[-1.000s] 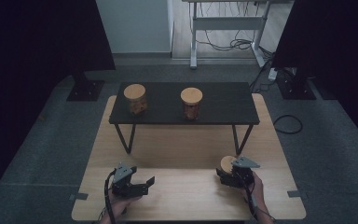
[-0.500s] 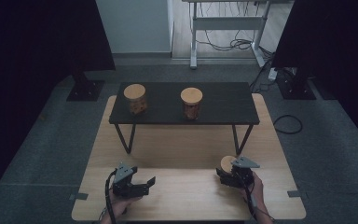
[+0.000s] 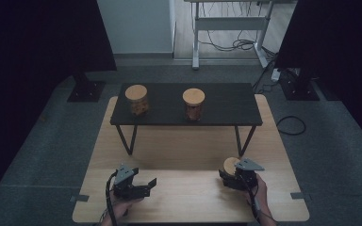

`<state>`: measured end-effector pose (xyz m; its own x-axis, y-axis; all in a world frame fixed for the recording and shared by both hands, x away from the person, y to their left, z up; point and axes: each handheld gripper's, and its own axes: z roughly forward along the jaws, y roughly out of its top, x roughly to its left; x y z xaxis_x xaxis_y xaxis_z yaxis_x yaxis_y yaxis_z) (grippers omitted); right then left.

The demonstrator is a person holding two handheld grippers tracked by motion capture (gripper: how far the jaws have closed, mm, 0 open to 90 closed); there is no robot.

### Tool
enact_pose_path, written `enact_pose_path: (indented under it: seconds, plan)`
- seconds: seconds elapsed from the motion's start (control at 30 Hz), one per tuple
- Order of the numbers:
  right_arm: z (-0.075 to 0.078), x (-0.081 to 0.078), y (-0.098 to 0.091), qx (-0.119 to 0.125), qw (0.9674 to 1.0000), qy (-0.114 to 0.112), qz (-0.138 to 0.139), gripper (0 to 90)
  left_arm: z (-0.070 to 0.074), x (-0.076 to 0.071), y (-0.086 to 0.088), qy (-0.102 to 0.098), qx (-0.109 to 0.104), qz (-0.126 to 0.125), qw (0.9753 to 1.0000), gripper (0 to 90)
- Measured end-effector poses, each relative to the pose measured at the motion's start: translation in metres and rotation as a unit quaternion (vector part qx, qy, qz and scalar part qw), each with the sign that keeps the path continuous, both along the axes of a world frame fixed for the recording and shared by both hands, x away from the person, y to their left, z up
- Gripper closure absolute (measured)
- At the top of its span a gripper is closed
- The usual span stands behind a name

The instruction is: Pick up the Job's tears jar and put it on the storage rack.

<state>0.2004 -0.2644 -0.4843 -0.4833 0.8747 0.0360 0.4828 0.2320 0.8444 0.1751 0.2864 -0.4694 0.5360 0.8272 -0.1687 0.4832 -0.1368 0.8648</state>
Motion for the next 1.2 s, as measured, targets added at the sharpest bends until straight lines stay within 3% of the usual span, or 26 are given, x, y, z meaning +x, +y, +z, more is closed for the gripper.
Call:
enact_pose_path:
  seconds: [1.2]
  plan:
    - [0.023, -0.022, 0.004, 0.012, 0.9985, -0.034, 0.041, 24.2, 0.002, -0.001, 0.001, -0.006, -0.002, 0.001, 1.0000, 8.2]
